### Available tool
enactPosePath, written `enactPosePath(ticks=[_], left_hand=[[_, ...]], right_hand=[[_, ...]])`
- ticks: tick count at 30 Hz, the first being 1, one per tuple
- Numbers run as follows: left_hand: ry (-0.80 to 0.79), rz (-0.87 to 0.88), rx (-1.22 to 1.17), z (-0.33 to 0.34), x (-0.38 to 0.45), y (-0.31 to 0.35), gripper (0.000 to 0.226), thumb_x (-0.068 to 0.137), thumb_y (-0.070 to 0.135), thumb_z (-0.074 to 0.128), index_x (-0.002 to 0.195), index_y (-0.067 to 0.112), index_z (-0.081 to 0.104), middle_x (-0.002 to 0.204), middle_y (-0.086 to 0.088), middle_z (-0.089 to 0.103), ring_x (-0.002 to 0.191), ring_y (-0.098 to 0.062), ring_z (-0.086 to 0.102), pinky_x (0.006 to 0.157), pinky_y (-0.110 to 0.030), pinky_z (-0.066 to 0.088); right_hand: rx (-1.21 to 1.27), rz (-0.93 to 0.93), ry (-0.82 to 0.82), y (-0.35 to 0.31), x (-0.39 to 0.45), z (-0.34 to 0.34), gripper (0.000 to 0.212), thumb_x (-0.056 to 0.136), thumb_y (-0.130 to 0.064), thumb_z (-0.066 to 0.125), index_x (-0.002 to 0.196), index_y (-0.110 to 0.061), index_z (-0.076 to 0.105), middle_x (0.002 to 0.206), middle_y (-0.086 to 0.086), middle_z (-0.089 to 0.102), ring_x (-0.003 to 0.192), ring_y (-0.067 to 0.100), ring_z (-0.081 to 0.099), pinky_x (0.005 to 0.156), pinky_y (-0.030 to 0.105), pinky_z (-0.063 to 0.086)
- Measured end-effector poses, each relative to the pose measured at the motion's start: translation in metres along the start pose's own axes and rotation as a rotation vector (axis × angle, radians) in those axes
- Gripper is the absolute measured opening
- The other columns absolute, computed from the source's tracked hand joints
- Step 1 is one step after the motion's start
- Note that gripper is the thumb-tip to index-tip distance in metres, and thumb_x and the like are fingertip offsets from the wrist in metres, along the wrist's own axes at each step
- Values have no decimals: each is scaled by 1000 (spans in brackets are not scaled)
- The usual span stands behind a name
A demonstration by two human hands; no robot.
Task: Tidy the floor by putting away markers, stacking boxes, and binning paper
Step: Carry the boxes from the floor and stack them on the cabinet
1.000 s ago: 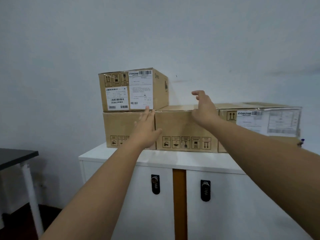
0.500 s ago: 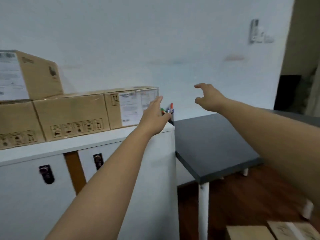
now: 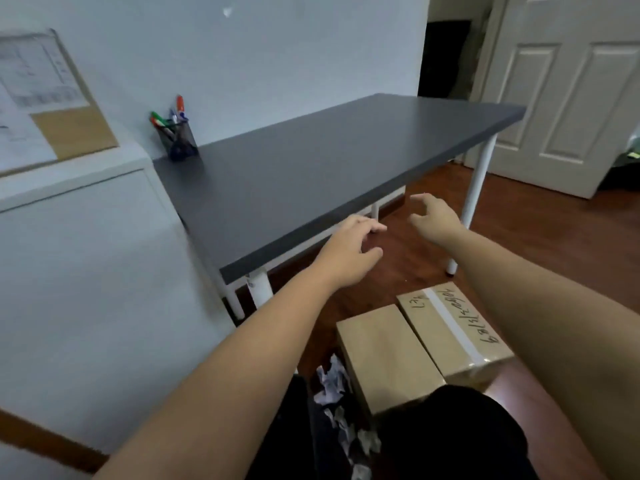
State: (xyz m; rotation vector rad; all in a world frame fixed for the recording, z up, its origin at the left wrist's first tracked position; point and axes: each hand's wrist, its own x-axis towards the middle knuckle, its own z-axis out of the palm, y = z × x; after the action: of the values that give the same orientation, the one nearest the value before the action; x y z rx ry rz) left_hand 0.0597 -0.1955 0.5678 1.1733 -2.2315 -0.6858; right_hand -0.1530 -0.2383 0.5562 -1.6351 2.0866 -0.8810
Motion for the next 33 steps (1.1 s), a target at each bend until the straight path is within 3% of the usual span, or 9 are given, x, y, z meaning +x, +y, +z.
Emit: enactPosePath(ticks=[16,19,21,22,24,26,28,30,33], left_hand=[[-554,-972,-261,282,-26,-203,65,92,33,60,148,14,32,148,-8,40,126,-25,46,86,-29,38],[-556,-1079,-274,313,-40,-221,55,92,31,60,141,14,41,129,-3,50,104,-18,50,76,-27,38],[-541,-1123,-286,331,-49,-231,10,92,22,61,99,19,56,94,2,52,78,-13,48,74,-30,38],[-531,-1145,-288,338,-52,-233,10,92,19,62,88,22,53,86,3,52,72,-14,48,76,-33,40],[-522,-1168,-331,351,-60,-237,17,90,16,65,104,19,56,101,-4,59,86,-22,54,86,-41,45],[-489,-1255,-396,358,-65,-237,57,89,19,68,139,13,42,134,-7,53,113,-30,52,91,-41,44],[-480,-1322,-438,364,-67,-238,73,89,25,68,149,11,29,149,-8,41,128,-31,45,92,-38,41],[-428,-1355,-496,367,-63,-240,73,89,27,68,149,11,29,152,-8,38,132,-29,42,94,-38,39],[-311,-1498,-570,360,-53,-242,83,87,38,66,153,12,23,157,-8,28,140,-30,34,97,-43,36]], right_hand=[[-81,581,-702,315,-54,211,55,90,-27,59,141,-15,44,139,14,51,124,30,50,97,31,39],[-71,691,-679,349,-70,230,52,92,-32,55,139,-13,43,136,16,54,123,32,51,99,33,39],[-40,752,-616,364,-78,236,49,93,-36,50,135,-12,42,130,18,57,118,34,55,99,39,42],[-12,776,-583,369,-82,239,47,92,-36,50,132,-12,42,125,19,59,113,34,57,100,42,44],[83,830,-536,372,-87,244,42,90,-30,55,126,-11,43,117,20,63,97,31,63,93,34,50],[202,884,-496,369,-90,248,35,89,-16,59,119,-8,43,112,24,65,67,16,61,59,8,49],[267,916,-452,367,-91,254,33,89,-9,60,117,-6,44,113,24,64,55,6,50,35,6,36],[347,963,-405,361,-89,253,44,90,-6,60,128,-2,41,117,24,60,60,13,55,31,7,34],[465,1018,-362,351,-85,248,57,90,-7,61,139,1,32,125,25,58,104,40,62,44,12,46]])
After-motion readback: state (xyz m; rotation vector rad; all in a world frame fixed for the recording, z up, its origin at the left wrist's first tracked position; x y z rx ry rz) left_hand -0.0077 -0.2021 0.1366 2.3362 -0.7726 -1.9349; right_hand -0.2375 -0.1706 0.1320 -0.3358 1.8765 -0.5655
